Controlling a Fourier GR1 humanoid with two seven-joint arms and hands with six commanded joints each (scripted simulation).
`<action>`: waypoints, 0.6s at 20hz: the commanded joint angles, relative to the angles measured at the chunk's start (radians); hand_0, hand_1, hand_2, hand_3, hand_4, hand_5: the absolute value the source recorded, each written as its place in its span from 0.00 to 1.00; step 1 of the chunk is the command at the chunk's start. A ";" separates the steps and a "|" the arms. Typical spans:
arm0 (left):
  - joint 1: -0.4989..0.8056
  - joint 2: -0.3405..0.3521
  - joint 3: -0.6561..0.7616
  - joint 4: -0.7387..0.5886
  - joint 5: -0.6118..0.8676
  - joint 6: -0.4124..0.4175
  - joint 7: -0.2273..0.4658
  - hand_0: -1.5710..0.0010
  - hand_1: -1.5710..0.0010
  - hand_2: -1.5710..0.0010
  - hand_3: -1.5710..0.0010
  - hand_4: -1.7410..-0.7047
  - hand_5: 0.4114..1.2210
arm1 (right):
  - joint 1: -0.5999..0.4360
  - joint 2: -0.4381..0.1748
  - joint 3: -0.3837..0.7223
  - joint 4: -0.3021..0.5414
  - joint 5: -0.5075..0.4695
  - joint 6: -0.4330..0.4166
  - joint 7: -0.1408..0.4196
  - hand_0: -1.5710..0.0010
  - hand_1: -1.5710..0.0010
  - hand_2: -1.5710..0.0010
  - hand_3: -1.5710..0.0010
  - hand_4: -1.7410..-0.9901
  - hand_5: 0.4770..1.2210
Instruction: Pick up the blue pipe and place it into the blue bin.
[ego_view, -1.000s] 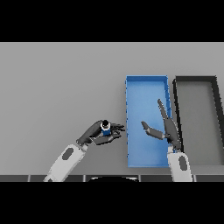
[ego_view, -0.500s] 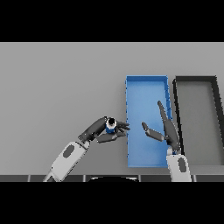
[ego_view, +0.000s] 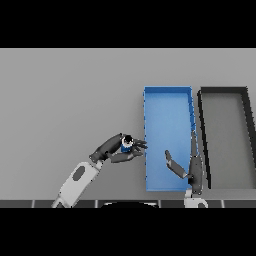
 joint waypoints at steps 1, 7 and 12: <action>0.008 0.003 0.005 0.000 0.001 -0.005 -0.008 0.00 0.00 0.00 0.00 0.26 1.00 | 0.006 -0.007 -0.003 -0.038 -0.049 0.028 -0.047 1.00 0.99 0.98 1.00 0.77 0.13; 0.026 -0.013 0.010 -0.033 -0.022 -0.025 0.026 0.00 0.00 0.00 0.00 0.26 1.00 | -0.053 -0.139 0.024 -0.212 -0.172 0.222 0.106 1.00 1.00 0.99 1.00 0.76 0.14; 0.029 -0.018 0.022 -0.043 -0.039 -0.046 0.027 0.00 0.00 0.00 0.00 0.26 1.00 | -0.199 -0.211 0.102 -0.281 -0.166 0.343 0.290 1.00 1.00 1.00 1.00 0.69 0.08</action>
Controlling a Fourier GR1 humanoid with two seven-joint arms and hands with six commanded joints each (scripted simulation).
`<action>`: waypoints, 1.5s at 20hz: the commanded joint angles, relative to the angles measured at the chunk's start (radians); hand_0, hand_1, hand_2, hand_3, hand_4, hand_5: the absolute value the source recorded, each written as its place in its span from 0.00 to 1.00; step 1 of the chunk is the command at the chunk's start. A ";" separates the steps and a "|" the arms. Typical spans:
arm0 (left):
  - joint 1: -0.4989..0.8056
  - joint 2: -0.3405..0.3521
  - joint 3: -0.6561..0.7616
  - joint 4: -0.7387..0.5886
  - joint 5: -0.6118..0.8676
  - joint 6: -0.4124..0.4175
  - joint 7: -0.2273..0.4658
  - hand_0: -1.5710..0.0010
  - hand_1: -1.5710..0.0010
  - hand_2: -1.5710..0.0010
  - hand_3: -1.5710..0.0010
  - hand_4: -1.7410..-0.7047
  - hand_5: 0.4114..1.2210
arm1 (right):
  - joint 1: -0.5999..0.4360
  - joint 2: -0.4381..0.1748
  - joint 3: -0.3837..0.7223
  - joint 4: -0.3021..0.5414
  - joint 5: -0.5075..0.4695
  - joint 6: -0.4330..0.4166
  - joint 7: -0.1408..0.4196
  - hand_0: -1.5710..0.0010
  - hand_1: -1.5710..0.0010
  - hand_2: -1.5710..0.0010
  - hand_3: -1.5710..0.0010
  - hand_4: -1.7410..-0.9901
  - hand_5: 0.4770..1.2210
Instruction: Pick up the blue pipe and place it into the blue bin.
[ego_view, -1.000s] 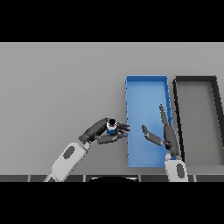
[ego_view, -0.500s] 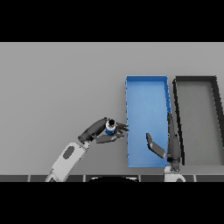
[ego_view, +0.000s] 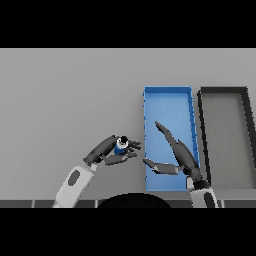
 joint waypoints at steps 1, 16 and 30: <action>0.003 -0.001 -0.001 -0.009 -0.002 -0.004 0.003 0.00 0.00 0.00 0.00 0.26 1.00 | -0.027 -0.008 0.014 -0.019 -0.002 0.019 0.029 1.00 1.00 1.00 1.00 0.68 0.07; -0.003 -0.057 0.049 0.025 -0.019 -0.093 0.002 0.00 0.00 0.00 0.00 0.26 1.00 | -0.437 0.099 0.132 0.123 -0.125 0.157 0.278 1.00 1.00 1.00 1.00 0.72 0.05; 0.006 -0.097 0.084 0.027 -0.043 -0.133 0.012 0.00 0.00 0.01 0.16 0.03 1.00 | -0.536 0.188 0.138 0.257 -0.148 0.174 0.209 0.13 0.12 0.12 0.18 0.35 0.62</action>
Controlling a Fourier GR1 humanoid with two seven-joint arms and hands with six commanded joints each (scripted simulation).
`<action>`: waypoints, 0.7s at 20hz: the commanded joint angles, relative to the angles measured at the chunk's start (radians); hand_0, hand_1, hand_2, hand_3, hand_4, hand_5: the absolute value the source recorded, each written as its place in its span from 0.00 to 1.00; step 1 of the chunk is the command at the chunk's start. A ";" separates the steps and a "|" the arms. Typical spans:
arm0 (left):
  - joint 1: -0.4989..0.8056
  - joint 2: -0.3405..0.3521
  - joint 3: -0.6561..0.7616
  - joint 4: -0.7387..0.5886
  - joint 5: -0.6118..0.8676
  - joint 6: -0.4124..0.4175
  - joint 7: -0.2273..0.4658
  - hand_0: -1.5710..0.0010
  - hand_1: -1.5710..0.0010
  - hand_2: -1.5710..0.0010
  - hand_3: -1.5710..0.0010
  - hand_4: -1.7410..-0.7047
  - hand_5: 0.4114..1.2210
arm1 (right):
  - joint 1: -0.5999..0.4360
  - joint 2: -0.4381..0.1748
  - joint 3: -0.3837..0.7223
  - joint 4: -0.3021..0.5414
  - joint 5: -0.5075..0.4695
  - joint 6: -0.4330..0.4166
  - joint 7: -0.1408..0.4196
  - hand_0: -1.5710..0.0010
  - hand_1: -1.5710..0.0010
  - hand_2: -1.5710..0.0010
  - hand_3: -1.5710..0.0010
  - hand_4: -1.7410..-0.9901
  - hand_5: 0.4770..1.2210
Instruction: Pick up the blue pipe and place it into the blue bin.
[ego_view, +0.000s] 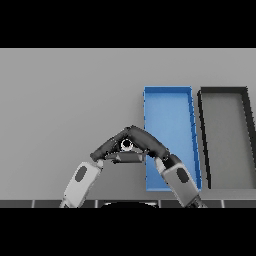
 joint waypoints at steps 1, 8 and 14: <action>-0.002 0.005 0.007 0.008 -0.009 -0.003 -0.012 0.00 0.00 0.01 0.13 0.02 1.00 | 0.010 -0.001 0.017 0.000 0.030 0.000 -0.027 0.10 0.10 0.10 0.14 0.36 0.70; -0.001 -0.018 0.015 0.000 -0.021 0.009 0.001 0.00 0.00 0.01 0.09 0.01 1.00 | 0.032 0.072 -0.009 -0.005 0.008 0.014 0.001 0.02 0.02 0.02 0.03 0.33 0.94; 0.005 0.010 0.010 -0.011 -0.082 -0.027 -0.009 0.52 0.55 0.56 0.66 0.41 1.00 | 0.055 0.116 -0.016 -0.018 0.062 0.015 0.023 0.01 0.01 0.01 0.01 0.32 0.98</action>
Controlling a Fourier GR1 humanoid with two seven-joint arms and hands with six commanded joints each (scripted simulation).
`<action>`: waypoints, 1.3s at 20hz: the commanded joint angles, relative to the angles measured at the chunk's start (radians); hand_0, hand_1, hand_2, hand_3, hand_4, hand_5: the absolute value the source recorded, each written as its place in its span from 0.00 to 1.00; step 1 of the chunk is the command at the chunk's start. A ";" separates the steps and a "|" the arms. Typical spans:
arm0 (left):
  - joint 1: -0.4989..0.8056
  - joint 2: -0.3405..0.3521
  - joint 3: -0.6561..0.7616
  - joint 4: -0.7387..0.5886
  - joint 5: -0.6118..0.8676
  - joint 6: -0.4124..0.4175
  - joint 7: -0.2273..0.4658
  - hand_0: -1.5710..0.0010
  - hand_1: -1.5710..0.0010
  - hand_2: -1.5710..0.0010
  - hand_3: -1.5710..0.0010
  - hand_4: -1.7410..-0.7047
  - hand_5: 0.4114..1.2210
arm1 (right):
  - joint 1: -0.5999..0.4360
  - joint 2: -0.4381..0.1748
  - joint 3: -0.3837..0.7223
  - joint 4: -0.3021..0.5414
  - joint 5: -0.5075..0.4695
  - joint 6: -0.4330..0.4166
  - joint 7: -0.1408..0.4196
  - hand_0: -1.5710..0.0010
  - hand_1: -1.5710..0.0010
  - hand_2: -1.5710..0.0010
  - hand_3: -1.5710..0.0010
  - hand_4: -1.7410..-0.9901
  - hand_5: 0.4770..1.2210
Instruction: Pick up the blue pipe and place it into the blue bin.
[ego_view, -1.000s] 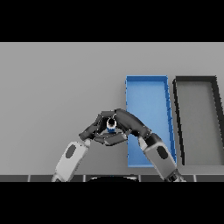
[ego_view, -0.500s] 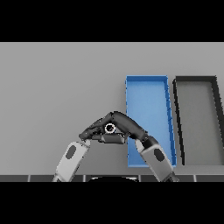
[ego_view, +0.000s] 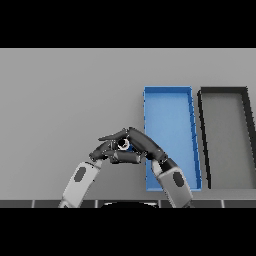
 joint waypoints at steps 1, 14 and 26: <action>-0.002 0.005 0.011 0.001 0.002 -0.025 0.015 0.62 0.64 0.65 0.73 0.47 1.00 | 0.010 0.004 0.004 0.002 0.008 0.003 -0.024 0.00 0.00 0.00 0.01 0.32 0.99; 0.001 -0.022 0.034 0.038 -0.004 -0.025 0.157 0.98 0.98 0.98 0.98 0.75 0.16 | -0.005 0.075 -0.040 0.012 0.064 0.019 -0.064 0.00 0.00 0.00 0.00 0.32 1.00; 0.015 -0.014 0.030 0.026 -0.021 -0.014 0.169 1.00 1.00 1.00 1.00 0.76 0.08 | -0.406 -0.019 -0.371 -0.043 -0.314 -0.168 0.168 0.00 0.00 0.00 0.00 0.32 1.00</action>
